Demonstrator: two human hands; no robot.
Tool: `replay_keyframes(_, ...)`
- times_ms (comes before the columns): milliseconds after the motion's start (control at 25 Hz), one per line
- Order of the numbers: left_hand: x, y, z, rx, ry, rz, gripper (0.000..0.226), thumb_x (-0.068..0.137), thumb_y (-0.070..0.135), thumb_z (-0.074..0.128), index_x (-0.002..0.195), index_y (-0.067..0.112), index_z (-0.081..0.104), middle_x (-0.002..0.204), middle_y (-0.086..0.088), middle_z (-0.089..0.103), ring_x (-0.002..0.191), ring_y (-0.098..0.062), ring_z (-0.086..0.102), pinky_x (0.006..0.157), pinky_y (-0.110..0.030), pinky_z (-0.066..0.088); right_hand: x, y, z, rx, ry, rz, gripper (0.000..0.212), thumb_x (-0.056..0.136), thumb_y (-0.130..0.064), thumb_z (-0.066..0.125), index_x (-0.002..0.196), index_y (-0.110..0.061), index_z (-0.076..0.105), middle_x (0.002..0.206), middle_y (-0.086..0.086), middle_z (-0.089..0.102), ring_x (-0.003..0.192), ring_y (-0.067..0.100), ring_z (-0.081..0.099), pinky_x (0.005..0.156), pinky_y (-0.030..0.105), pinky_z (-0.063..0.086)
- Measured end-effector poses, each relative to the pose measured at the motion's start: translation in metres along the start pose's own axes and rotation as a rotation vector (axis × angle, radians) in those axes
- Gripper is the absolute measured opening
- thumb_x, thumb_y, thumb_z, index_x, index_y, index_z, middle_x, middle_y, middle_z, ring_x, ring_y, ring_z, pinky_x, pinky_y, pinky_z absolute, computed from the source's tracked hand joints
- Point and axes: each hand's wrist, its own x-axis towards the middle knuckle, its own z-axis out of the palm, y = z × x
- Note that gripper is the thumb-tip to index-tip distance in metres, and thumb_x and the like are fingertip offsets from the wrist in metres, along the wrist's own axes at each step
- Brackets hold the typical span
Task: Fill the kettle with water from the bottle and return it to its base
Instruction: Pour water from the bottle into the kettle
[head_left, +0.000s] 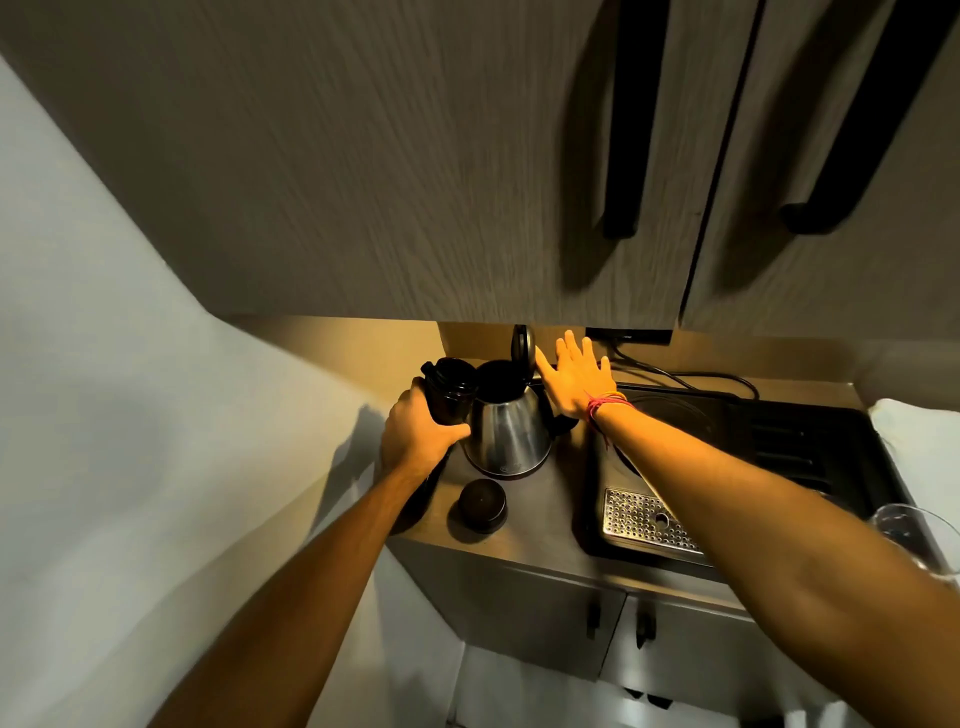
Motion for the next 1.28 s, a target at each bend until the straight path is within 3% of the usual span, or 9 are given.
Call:
replay_keyframes(160, 0.004, 0.017, 0.0, 0.212, -0.063, 0.015, 0.076, 0.054, 0.048, 0.085, 0.115, 0.018, 0.05, 0.106, -0.008, 0.065, 0.095, -0.029, 0.063, 0.069, -0.043, 0.057, -0.002, -0.002, -0.001, 0.078, 0.025, 0.051, 0.078, 0.097, -0.06, 0.017, 0.159, -0.013, 0.006, 0.167, 0.011, -0.005, 0.155, 0.034, -0.005, 0.123, 0.058, 0.005)
replay_keyframes(360, 0.009, 0.025, -0.004, 0.403, -0.109, -0.004, 0.084, 0.061, 0.052, 0.083, 0.126, 0.015, 0.045, 0.116, -0.012, 0.06, 0.106, -0.033, 0.059, 0.073, -0.044, 0.055, -0.002, 0.001, 0.001, 0.02, 0.011, 0.024, 0.075, 0.097, -0.059, 0.019, 0.159, -0.019, 0.008, 0.167, 0.014, -0.005, 0.154, 0.037, -0.006, 0.123, 0.059, 0.006)
replay_keyframes(520, 0.011, 0.03, -0.007, 0.502, -0.134, -0.007, 0.088, 0.062, 0.052, 0.083, 0.131, 0.015, 0.043, 0.124, -0.014, 0.057, 0.112, -0.036, 0.055, 0.078, -0.046, 0.054, -0.002, 0.001, 0.001, 0.093, 0.046, 0.062, 0.085, 0.094, -0.066, 0.013, 0.159, -0.012, 0.008, 0.168, 0.011, -0.002, 0.155, 0.034, -0.004, 0.123, 0.057, 0.005)
replay_keyframes(1280, 0.013, 0.035, -0.015, 0.687, -0.157, 0.023, 0.097, 0.061, 0.062, 0.08, 0.136, 0.017, 0.04, 0.128, -0.014, 0.057, 0.114, -0.037, 0.056, 0.077, -0.043, 0.053, -0.002, 0.0, 0.0, 0.184, 0.073, 0.1, 0.095, 0.089, -0.073, 0.009, 0.158, -0.009, 0.012, 0.168, 0.009, 0.0, 0.156, 0.031, -0.003, 0.124, 0.054, 0.003)
